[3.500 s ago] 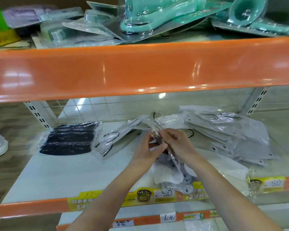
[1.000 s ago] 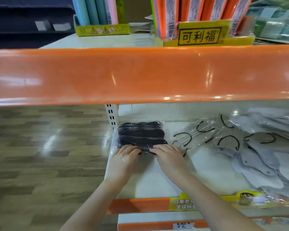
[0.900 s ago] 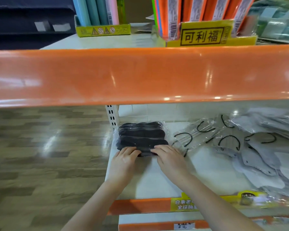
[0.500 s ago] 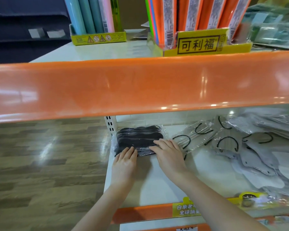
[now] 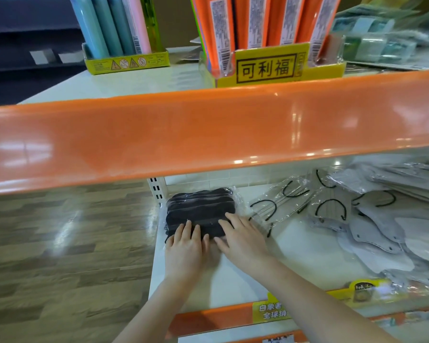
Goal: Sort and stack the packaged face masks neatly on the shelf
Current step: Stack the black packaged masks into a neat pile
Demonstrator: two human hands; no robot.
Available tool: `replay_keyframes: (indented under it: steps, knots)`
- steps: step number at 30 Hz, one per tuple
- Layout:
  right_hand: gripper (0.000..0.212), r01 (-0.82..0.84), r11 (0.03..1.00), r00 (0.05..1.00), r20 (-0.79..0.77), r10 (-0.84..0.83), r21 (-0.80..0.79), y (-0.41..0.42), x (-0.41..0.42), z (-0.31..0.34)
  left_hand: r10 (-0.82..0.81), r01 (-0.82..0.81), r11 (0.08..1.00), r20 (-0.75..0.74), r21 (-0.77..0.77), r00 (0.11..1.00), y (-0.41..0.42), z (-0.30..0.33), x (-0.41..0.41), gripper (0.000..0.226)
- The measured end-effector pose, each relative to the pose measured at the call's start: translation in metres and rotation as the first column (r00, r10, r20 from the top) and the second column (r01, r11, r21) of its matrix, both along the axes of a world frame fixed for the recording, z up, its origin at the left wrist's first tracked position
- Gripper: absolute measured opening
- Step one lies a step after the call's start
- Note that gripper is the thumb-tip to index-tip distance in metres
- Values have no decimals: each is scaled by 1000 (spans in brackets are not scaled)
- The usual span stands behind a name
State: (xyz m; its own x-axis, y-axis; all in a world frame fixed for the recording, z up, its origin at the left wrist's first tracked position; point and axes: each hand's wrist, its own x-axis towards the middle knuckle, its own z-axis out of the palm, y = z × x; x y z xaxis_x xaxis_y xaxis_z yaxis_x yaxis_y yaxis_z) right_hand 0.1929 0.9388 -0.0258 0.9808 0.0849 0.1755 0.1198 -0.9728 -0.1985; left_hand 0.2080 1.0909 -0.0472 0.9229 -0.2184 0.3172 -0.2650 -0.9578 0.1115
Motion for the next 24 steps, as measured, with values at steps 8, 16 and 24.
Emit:
replay_keyframes:
  steps: [8, 16, 24]
  knots:
    - [46, -43, 993, 999, -25, 46, 106, -5, -8, 4, 61, -61, 998, -7, 24, 998, -12, 2, 0, 19]
    - [44, 42, 985, 993, 103, -60, 168, -60, -28, 14, -102, 107, 990, 52, -89, 993, -71, 16, -23, 27]
    - [34, 125, 983, 974, 175, -147, 132, -151, -61, 17, -238, 248, 940, 69, -234, 969, -167, 26, -45, 35]
